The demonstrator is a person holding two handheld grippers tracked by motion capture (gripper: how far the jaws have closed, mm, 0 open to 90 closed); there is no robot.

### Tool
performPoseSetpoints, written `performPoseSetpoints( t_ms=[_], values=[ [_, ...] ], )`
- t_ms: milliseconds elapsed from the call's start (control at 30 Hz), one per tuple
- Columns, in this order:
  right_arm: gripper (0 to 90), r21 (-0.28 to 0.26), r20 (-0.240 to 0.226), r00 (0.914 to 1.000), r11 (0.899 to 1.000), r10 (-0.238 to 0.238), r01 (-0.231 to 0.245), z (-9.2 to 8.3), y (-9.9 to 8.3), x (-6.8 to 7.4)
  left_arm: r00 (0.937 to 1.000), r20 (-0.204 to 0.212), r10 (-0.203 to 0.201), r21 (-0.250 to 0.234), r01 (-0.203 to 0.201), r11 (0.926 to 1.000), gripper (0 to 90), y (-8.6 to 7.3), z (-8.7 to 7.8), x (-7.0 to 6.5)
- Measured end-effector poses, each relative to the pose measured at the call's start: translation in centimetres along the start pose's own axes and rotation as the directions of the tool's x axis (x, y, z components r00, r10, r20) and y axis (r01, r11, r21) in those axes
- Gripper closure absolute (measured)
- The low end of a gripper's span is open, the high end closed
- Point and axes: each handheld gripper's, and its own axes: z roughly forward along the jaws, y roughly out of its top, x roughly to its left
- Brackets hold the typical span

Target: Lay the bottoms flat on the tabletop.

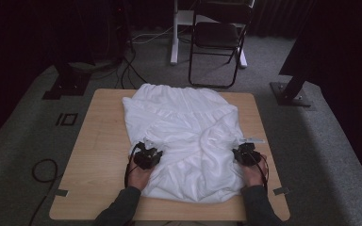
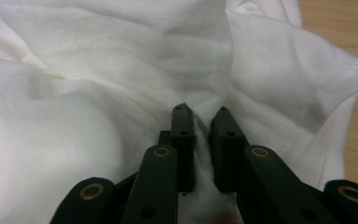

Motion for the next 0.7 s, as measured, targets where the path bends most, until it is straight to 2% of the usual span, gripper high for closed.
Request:
performPoseSetpoints(
  t_ms=[400,700],
  values=[
    [79.5,-0.004,0.048,0.9973,0.998,0.056,-0.056,-1.0,-1.0,-2.4,1.0000,0.003,-0.003,-0.001,0.003,1.0000,76.3,0.0,0.0,0.1],
    [79.5,0.003,0.076,0.9954,0.998,0.058,-0.058,-2.1,-2.1,-3.0,1.0000,0.002,-0.002,-0.002,0.002,1.0000,76.3,0.0,0.0,0.0]
  ],
)
